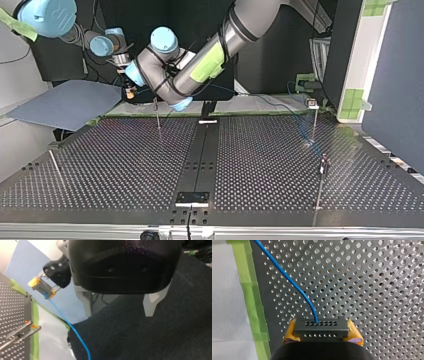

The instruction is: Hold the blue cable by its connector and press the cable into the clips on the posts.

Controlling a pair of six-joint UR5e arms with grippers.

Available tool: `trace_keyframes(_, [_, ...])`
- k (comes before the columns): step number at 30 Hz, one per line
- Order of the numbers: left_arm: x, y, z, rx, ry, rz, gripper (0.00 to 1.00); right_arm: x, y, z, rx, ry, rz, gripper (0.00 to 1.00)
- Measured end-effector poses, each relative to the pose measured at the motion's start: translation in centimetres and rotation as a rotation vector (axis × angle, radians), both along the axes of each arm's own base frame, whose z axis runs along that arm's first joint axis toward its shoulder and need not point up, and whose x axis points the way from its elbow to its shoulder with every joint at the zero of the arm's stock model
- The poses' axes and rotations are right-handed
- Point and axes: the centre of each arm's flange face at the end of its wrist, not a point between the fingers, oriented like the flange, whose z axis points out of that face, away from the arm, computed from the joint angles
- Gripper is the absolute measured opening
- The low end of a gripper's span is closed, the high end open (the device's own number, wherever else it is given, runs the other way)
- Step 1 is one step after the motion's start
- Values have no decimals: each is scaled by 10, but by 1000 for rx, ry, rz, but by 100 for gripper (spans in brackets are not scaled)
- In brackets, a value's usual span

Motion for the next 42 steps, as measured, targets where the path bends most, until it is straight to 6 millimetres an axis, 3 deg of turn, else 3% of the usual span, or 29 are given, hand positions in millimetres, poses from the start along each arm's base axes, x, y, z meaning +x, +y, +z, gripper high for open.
trace_keyframes(12, [8,1,-23,-24,150,85,100,3,1,0,1,0,4,0])
trace_keyframes(19, [27,9,-42,-21,221,153,100,5,2,0,-1,0,9,0])
trace_keyframes(30, [50,-6,-30,-161,182,203,100,6,2,0,0,0,11,0])
trace_keyframes(42, [45,-9,-55,-221,189,221,100,8,3,0,-1,0,13,0])
